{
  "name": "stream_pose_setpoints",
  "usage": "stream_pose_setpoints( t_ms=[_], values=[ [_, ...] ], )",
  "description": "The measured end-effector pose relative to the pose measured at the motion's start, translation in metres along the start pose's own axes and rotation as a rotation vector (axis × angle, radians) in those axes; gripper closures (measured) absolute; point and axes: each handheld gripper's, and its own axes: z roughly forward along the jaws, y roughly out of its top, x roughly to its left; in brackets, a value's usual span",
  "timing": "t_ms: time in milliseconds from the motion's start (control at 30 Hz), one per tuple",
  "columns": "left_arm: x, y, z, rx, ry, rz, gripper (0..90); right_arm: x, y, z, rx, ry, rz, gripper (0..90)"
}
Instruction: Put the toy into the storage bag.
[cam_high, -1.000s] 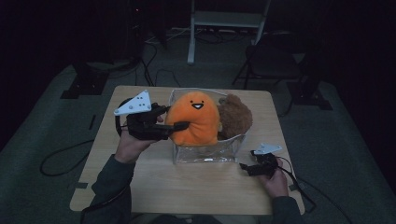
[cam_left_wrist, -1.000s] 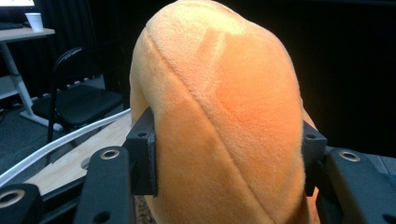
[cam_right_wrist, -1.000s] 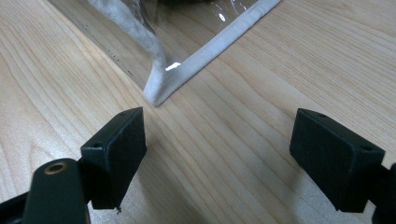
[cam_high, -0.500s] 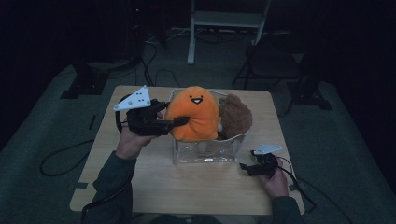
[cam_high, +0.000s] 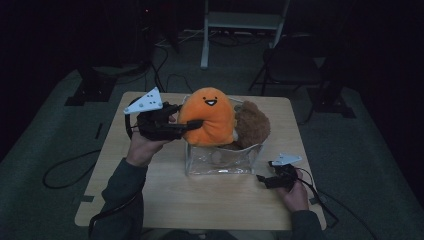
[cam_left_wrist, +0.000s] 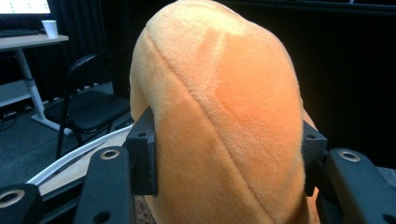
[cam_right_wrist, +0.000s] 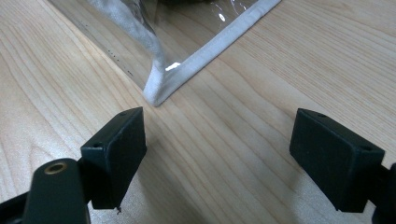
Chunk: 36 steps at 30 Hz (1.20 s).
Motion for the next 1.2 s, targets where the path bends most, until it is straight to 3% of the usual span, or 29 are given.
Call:
stream_pose_setpoints(
  t_ms=[1200],
  values=[
    [0.017, 0.003, 0.009, 0.001, 0.077, -0.02, 43.0, 0.0, 0.0, 0.0, 0.0, 0.0, 0.001, 18.0]
  ],
)
